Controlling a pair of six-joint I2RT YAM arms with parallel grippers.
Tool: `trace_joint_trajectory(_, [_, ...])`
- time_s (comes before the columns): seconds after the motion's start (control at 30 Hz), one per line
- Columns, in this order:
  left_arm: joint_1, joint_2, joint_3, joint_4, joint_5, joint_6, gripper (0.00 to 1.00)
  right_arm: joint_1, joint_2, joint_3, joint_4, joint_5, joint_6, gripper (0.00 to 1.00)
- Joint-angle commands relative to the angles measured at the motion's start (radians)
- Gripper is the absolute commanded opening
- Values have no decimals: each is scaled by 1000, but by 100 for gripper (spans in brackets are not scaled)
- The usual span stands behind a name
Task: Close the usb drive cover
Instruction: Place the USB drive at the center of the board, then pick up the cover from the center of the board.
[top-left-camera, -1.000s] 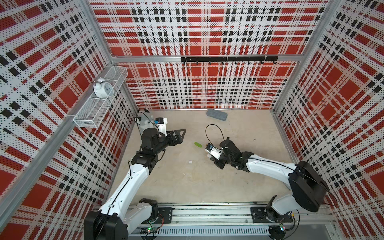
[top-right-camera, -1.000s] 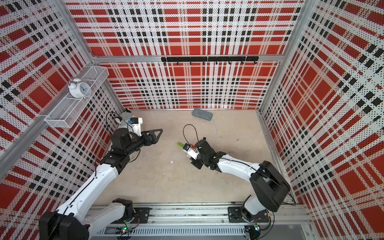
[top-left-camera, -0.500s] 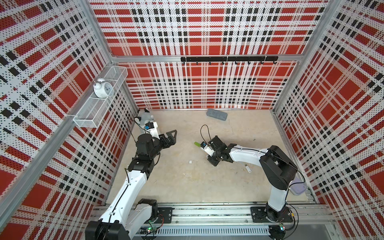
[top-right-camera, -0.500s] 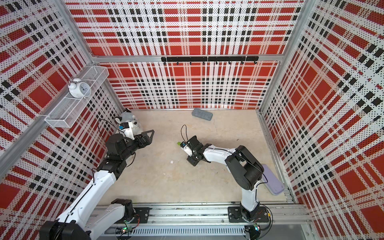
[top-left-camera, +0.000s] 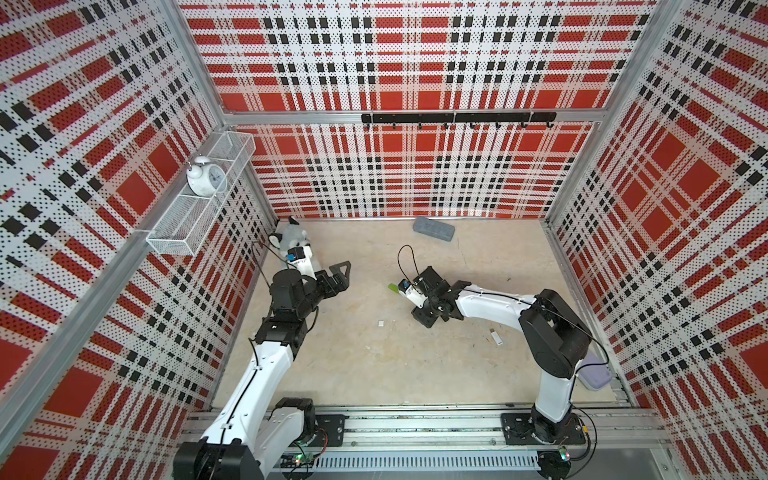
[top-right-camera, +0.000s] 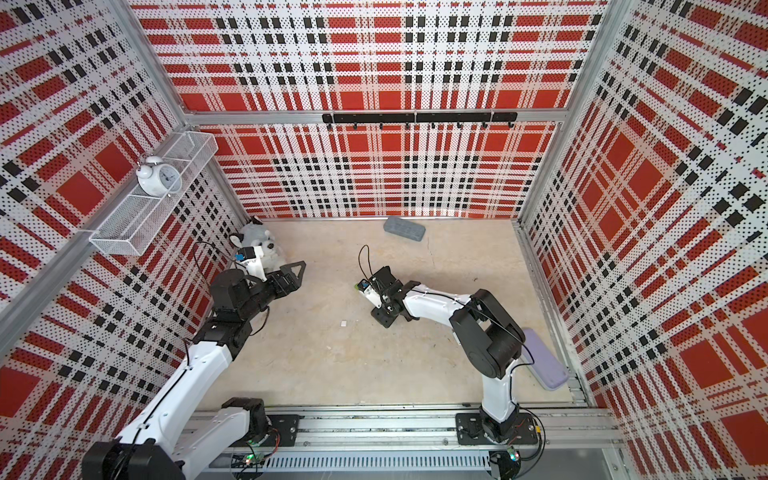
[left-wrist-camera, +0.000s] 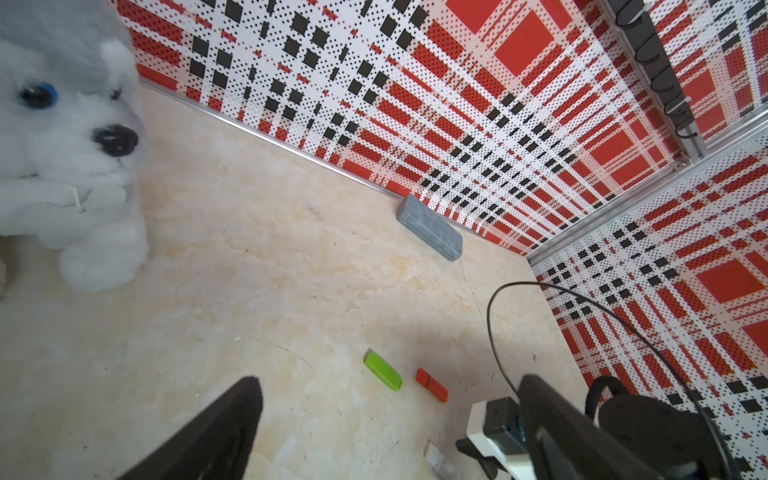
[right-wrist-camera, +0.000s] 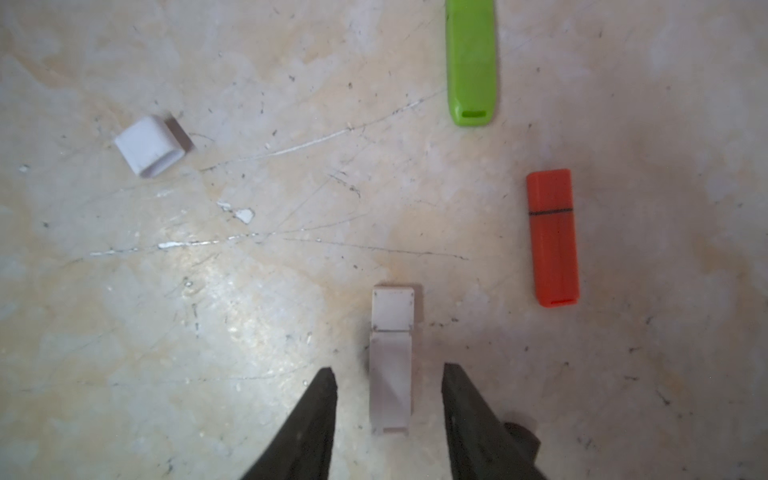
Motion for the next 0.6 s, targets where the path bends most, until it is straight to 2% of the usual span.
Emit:
trace_joint_trajectory(0.0, [17,-28,-17,21,-5,4,98,-4,-48,29,18,-69,-49,47])
trace_joint_trajectory(0.2, [47,-56,-56,40,-42,-23,98,-2,-39,30,175,-220,-144,45])
trace_joint_trajectory(0.47, [114,-89,-99,61,-5,-49,98,23,56,105,164,-281,-245,43])
trace_joint_trajectory(0.57, [125,-96,-107,68,5,-46,98,46,81,102,148,-327,-323,45])
